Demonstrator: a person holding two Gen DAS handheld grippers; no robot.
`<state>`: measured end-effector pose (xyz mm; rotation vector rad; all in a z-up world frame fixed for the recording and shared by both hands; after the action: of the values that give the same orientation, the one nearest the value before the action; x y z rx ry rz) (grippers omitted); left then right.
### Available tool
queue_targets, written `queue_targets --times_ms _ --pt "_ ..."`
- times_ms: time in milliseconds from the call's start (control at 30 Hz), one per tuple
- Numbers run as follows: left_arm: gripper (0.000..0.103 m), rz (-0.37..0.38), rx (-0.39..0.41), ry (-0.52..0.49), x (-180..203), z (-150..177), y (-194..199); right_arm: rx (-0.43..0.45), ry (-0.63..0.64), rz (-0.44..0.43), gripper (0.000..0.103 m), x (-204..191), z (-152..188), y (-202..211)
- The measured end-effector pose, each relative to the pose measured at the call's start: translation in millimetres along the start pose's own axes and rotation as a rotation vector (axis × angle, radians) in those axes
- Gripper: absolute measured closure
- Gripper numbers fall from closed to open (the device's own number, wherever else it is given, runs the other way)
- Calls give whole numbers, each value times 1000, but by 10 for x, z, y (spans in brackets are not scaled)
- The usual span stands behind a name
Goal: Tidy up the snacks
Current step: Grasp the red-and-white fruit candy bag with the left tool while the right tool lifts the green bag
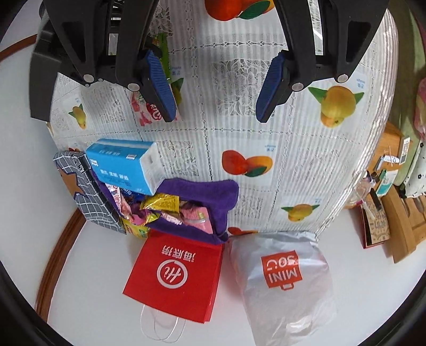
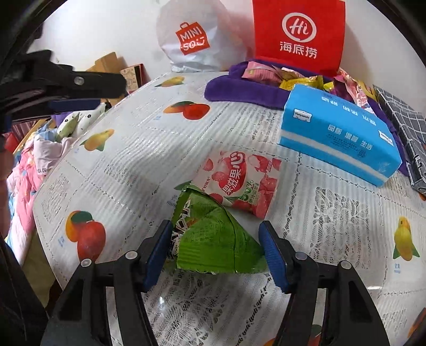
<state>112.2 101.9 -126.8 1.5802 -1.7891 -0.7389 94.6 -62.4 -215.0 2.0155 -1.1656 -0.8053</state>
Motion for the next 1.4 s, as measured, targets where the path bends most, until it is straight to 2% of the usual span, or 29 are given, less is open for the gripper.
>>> queue_targets --times_ms 133,233,400,500,567,733,800,900,967,1067,1200,1233,1267,1333,1400 --pt "43 10 -23 -11 77 48 -138 16 -1 -27 41 75 31 171" --pt "43 23 -62 -15 147 106 -307 68 -11 -39 41 183 27 395" --pt "43 85 -126 -9 282 228 -591 131 -67 11 41 575 -22 606" --pt "43 142 -161 0 360 301 -741 149 -119 82 41 911 -24 620" --pt "37 168 -147 9 396 306 -791 146 -161 122 41 1139 -20 600" --pt "22 231 -137 34 515 258 -863 145 -232 155 41 1504 1 581" --pt "21 212 -142 22 604 218 -900 144 -252 162 41 1593 14 566" --pt "12 170 -149 0 758 170 -979 148 -262 200 41 1697 15 541" --pt "8 108 -147 -13 852 147 -1044 149 -265 236 41 1767 18 536" --pt "1 24 -143 -34 964 131 -1118 148 -280 228 41 1841 29 538" --pt "2 -88 -138 -99 1064 146 -1183 143 -294 219 41 1883 33 514" --pt "7 -112 -131 -121 1080 153 -1187 141 -295 216 41 1878 35 505" --pt "19 -131 -111 -154 1077 155 -1169 140 -295 210 41 1868 32 489" --pt "33 -105 -88 -181 1062 138 -1115 139 -295 200 41 1846 28 465" --pt "39 -84 -91 -184 990 118 -1095 137 -289 190 41 1809 22 439"
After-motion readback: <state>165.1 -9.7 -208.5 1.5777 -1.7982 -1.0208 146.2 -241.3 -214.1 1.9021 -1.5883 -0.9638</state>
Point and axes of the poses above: each gripper's, at about its wrist camera, not at the fingertips, and y roughly against the way its jaws point, x to its right, z to its underside, the point moved 5 cm from there along -y, roughly the way its jaws point, and after that the axes turned 8 degrees about -y, right-handed, at the moved point
